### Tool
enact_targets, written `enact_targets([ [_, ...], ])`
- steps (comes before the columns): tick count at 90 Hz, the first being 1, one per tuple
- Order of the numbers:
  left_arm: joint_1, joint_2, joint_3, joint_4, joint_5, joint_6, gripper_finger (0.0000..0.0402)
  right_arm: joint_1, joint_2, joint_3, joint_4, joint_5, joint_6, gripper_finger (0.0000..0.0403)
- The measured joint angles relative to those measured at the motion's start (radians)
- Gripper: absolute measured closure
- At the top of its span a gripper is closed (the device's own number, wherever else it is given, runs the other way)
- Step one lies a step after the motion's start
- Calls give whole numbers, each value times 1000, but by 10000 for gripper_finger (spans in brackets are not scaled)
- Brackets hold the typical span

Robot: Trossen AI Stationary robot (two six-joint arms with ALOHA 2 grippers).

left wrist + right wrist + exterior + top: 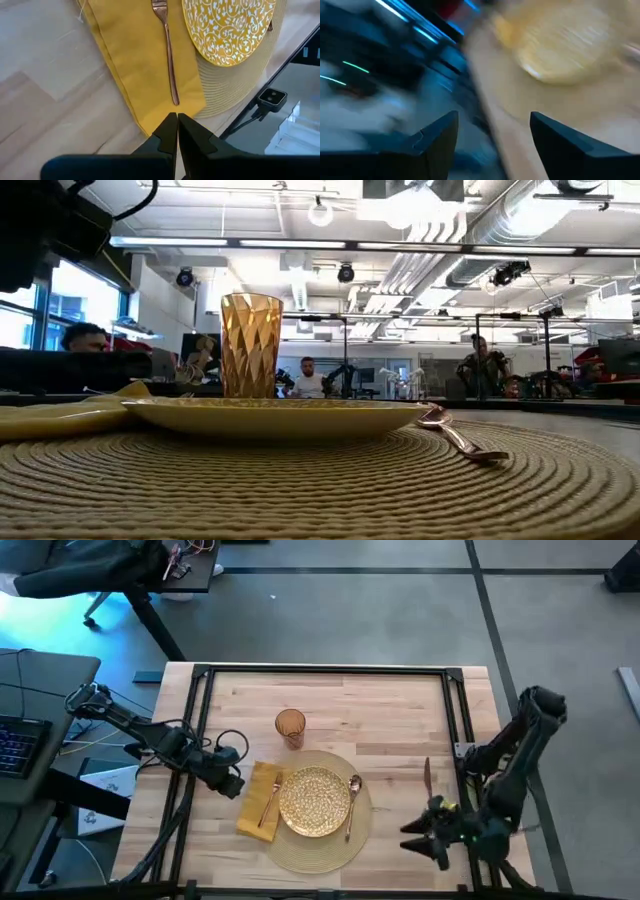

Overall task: Set table place
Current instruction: Put the brown table knife on the yellow tablemat to the right of the brown spoon

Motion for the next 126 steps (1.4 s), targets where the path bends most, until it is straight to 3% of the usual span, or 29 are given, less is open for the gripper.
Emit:
enact_targets([
  [11, 0, 1, 0, 0, -11, 0, 402, -41, 51, -146, 474, 294, -310, 176],
  [18, 0, 3, 0, 0, -6, -1, 402, -78, 99, -169, 568, 488, -515, 176],
  [25, 0, 3, 0, 0, 10, -5, 402, -119, 122, -169, 567, 665, -604, 176],
  [32, 0, 3, 0, 0, 29, -7, 402, -185, 124, -179, 537, 669, -630, 177],
  [47, 0, 3, 0, 0, 57, -8, 402, -274, 132, -211, 452, 672, -477, 178],
  [66, 0, 3, 0, 6, 61, -9, 402, -156, 85, -287, 451, 666, -430, 208],
  [80, 0, 3, 0, 7, 60, -8, 402, -27, 40, -300, 450, 539, -390, 242],
  [92, 0, 3, 0, 7, 59, -8, 402, 0, 35, -275, 346, 249, -201, 276],
  [101, 0, 3, 0, 7, 58, -9, 402, -3, 39, -202, 26, 14, 98, 307],
  [111, 0, 3, 0, 8, 57, -9, 402, 19, 62, -75, -431, -166, 446, 348],
  [120, 0, 3, 0, 7, 55, -8, 402, 67, 94, 36, -778, -281, 653, 390],
  [126, 0, 3, 0, 7, 47, -8, 402, 102, 117, 86, -956, -312, 792, 397],
])
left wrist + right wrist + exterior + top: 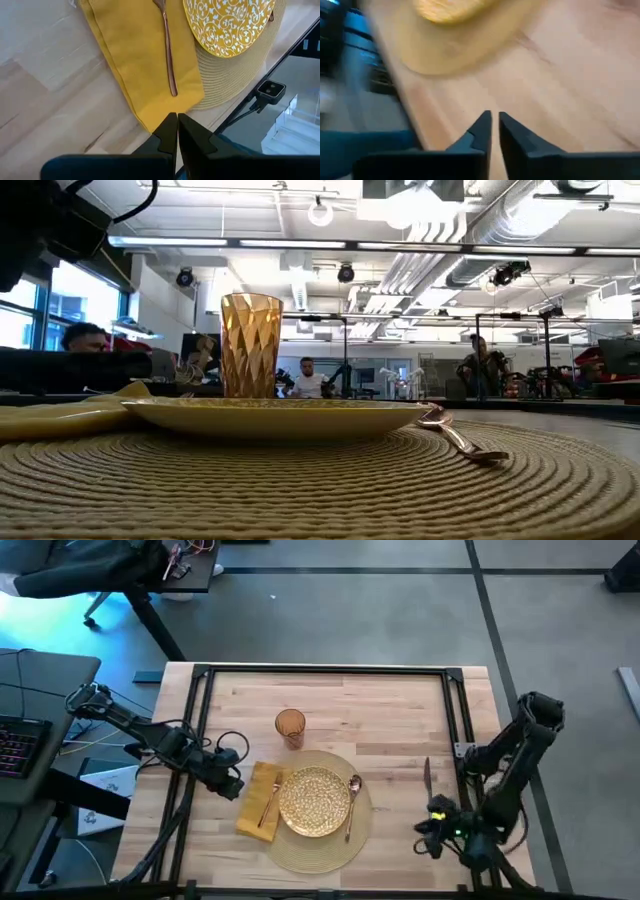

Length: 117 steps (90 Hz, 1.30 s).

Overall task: Set table place
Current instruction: Put the brown table knife on the yellow tablemat to the right of the brown spoon

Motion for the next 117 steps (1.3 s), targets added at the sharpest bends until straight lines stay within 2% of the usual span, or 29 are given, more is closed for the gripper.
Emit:
enact_targets([
  [10, 0, 0, 0, 0, -17, 0, 402, 55, 52, 23, -192, -45, 233, 388],
  [25, 0, 0, 0, 0, -30, 0, 402, 34, 164, 24, -238, -95, 241, 387],
  [36, 0, 0, 0, 0, -30, -23, 402, 20, 235, 24, -303, -228, 252, 387],
  [41, 0, 0, 0, 0, -27, -23, 402, 20, 255, 24, -319, -256, 255, 387],
  [59, 0, 0, 0, 1, -25, -22, 402, 9, 297, 24, -296, -186, 244, 365],
  [70, 0, 0, 0, 0, -33, -17, 402, -12, 349, 21, -263, -142, 227, 320],
  [95, 0, 0, 0, 0, -36, -7, 402, -30, 431, 6, -232, -161, 250, 206],
  [108, 0, 0, 0, 0, -36, -7, 402, -26, 445, -69, -83, -113, 256, 201],
  [117, 0, 0, 0, 0, -36, -7, 402, -30, 445, -102, 2, -17, 248, 219],
])
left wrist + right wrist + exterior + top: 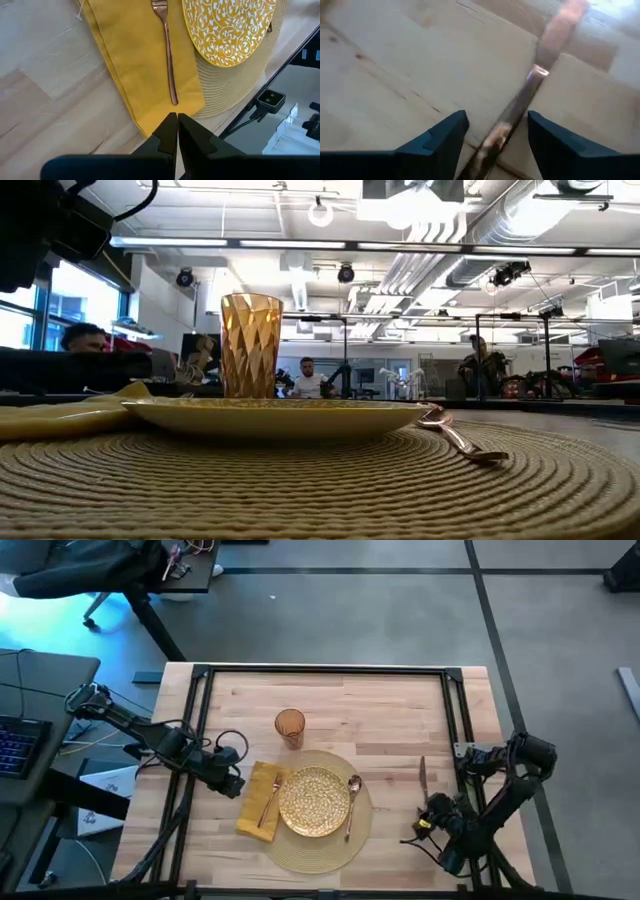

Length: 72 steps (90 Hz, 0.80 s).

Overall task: Set table place
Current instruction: Put the brown table knife on the yellow tablemat to the right of the brown spoon

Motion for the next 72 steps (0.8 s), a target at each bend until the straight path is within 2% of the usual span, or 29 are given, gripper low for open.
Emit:
enact_targets([
  [25, 0, 0, 0, 0, -15, 1, 402, -49, 6, -3, 54, 80, -102, 270],
  [61, 0, 0, 0, 0, -19, 1, 402, -45, 78, -27, 119, 192, -140, 275],
  [72, 0, 0, 0, 1, -19, 0, 402, -45, 96, -27, 124, 214, -141, 296],
])
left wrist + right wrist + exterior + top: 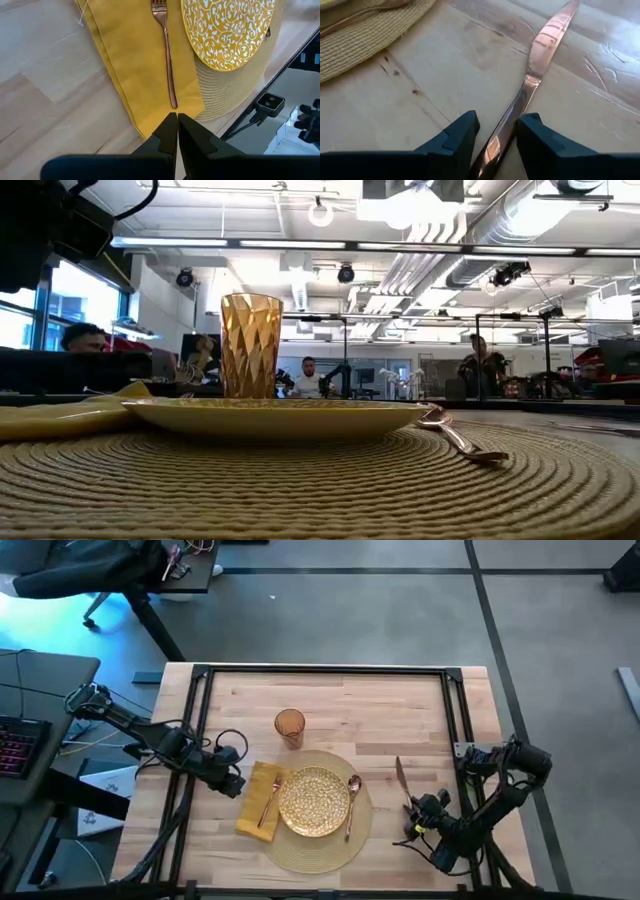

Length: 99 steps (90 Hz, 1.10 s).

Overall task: Set table place
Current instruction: Put the brown table knife on the yellow tablemat to the right of the brown spoon

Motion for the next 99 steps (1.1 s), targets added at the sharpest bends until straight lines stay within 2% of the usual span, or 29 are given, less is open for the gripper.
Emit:
enact_targets([
  [20, 0, 0, 0, 0, -2, 0, 402, -1, 44, -3, 38, 73, -13, 378],
  [37, 0, 0, 0, -1, -3, 0, 402, -3, 44, -5, 39, 85, -12, 378],
  [62, 0, 0, 0, -1, -3, 0, 402, -13, -59, -13, 36, 29, -8, 383],
  [71, 0, 0, 0, 0, -3, 0, 402, -11, -93, -11, 33, 37, -8, 402],
  [99, 0, 0, 0, 5, -3, 0, 402, -9, -112, -11, 46, 56, -1, 399],
])
